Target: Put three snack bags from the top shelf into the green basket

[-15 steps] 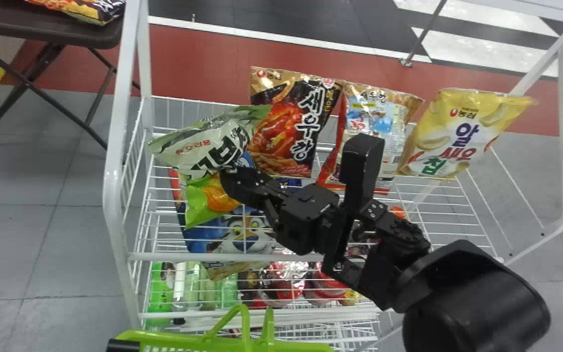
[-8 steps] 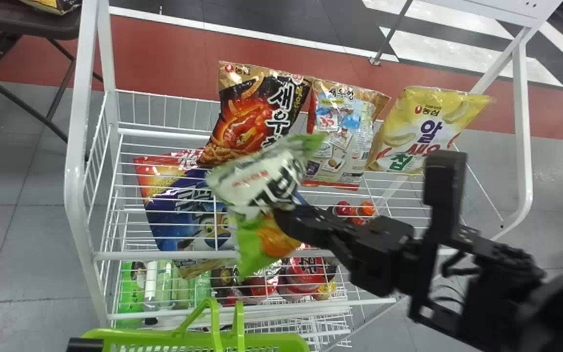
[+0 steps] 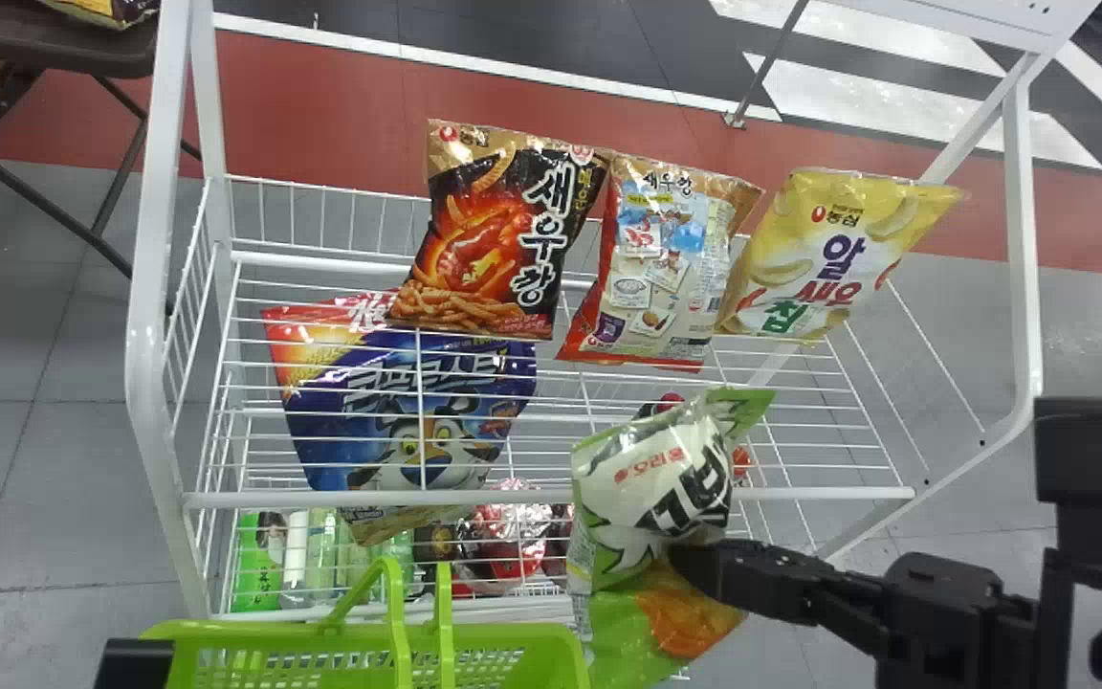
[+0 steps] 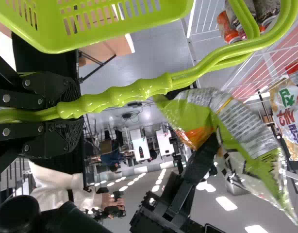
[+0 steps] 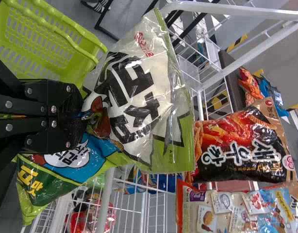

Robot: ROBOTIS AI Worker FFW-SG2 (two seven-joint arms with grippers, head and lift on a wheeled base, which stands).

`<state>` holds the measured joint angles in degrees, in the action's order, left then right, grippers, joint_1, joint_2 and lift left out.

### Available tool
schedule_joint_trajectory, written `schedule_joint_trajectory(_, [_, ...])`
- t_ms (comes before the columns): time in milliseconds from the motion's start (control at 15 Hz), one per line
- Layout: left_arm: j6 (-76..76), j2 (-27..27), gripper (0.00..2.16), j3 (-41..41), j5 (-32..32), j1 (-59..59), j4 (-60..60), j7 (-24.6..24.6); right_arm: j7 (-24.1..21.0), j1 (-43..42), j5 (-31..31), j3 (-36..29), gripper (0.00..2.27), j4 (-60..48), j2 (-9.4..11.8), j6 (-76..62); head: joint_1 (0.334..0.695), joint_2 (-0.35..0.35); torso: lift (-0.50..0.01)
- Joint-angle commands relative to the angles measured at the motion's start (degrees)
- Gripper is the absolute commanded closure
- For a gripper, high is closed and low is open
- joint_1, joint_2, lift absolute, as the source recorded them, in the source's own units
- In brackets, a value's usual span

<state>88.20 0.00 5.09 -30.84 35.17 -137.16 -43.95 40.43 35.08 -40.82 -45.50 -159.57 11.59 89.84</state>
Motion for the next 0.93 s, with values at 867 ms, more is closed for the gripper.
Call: schedule_joint_trajectory(867, [-2.11,-0.15,2.14,0.18,-0.45,-1.15,-1.09,-0.53,-1.75,4.73,4.26,24.15,2.22,18.94,0.02,0.24,0.695,-0.350,-0.050])
